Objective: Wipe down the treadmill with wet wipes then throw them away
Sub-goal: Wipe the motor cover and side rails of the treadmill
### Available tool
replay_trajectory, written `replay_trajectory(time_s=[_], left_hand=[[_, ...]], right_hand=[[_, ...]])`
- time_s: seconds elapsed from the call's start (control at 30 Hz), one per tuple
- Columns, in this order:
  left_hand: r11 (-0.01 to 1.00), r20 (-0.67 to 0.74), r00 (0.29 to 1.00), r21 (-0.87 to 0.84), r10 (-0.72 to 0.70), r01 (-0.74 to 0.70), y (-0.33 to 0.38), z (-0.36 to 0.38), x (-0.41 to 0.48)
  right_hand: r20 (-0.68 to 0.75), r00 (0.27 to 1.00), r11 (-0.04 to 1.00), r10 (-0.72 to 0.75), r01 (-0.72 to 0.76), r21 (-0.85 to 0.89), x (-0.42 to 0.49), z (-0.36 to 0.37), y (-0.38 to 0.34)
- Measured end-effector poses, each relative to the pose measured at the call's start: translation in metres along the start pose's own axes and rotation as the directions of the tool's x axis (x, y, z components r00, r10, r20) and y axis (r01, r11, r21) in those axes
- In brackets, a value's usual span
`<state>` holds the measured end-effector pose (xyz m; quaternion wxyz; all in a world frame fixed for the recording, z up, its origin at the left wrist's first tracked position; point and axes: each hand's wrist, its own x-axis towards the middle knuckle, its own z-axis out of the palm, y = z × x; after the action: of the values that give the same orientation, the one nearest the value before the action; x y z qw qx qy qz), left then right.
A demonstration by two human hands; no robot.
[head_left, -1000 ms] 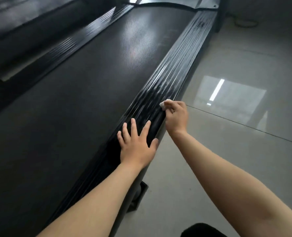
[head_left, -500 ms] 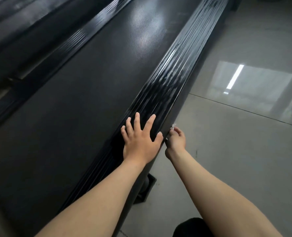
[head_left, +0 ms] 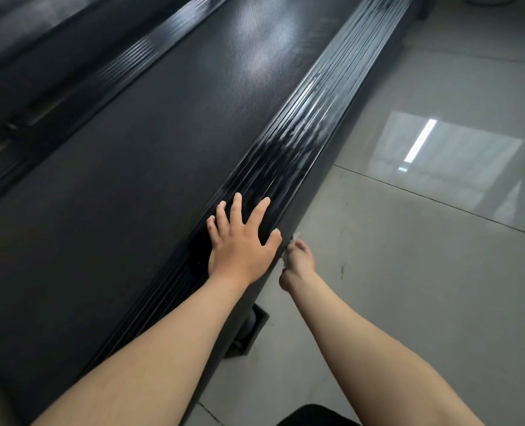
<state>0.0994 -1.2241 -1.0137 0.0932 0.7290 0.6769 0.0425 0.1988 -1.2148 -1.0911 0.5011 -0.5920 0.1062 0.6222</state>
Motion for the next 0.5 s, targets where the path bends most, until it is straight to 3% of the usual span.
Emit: replay_trajectory(time_s=[0.1,0.2,0.33,0.43,0.5], left_hand=[[1.000,-0.003,1.000,-0.006,-0.001,0.001,0.000,-0.001,-0.001],[1.000,-0.014,1.000,-0.028,0.000,0.000,0.000,0.000,-0.001],[0.996,-0.071,0.997,-0.094,-0.004,-0.003,-0.003,0.001,-0.001],[0.993,-0.132,0.991,-0.109,0.023,-0.038,-0.003,0.001,-0.006],[0.991,-0.181,0.982,-0.103,0.063,-0.082,-0.004,0.002,-0.011]], right_hand=[[-0.002,0.997,0.996,0.078,-0.078,-0.050,-0.002,-0.004,0.012],[-0.012,0.994,0.993,-0.110,0.109,-0.035,-0.012,-0.001,0.000],[0.140,0.910,0.920,-0.389,0.391,0.013,-0.037,0.008,-0.019],[0.168,0.885,0.896,-0.434,0.444,-0.024,-0.045,0.009,-0.015],[0.125,0.910,0.912,-0.395,0.405,-0.065,-0.040,0.003,-0.002]])
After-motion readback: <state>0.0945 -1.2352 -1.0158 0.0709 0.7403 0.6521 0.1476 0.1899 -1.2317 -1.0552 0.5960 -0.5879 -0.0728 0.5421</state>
